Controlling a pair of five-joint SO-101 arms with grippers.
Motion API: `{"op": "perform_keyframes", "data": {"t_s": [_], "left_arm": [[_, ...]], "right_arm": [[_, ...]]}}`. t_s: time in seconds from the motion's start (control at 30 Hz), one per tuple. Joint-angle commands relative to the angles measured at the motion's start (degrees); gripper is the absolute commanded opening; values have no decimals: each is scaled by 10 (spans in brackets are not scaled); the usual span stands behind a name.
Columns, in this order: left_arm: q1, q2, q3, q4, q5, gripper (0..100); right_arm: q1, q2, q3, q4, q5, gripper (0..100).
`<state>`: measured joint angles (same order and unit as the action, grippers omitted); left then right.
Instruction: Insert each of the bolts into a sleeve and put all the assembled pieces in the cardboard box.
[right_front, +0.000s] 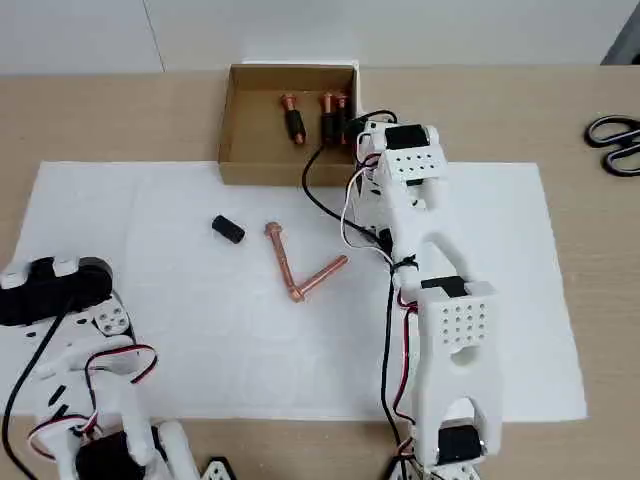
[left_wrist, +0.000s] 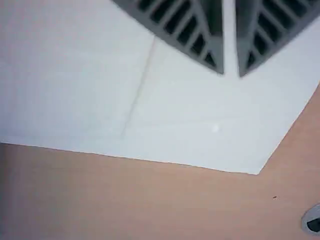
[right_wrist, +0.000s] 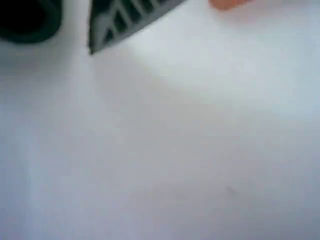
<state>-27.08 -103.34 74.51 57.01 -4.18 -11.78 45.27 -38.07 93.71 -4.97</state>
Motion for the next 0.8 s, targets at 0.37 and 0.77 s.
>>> {"op": "perform_keyframes", "data": {"t_s": [0.37, 0.77], "left_arm": [[-1, -7, -22, 3, 4, 6], [-1, -7, -22, 3, 4, 6]], "right_arm": [[10, 3, 4, 33, -4, 173], [10, 3, 63, 28, -4, 173]]}}
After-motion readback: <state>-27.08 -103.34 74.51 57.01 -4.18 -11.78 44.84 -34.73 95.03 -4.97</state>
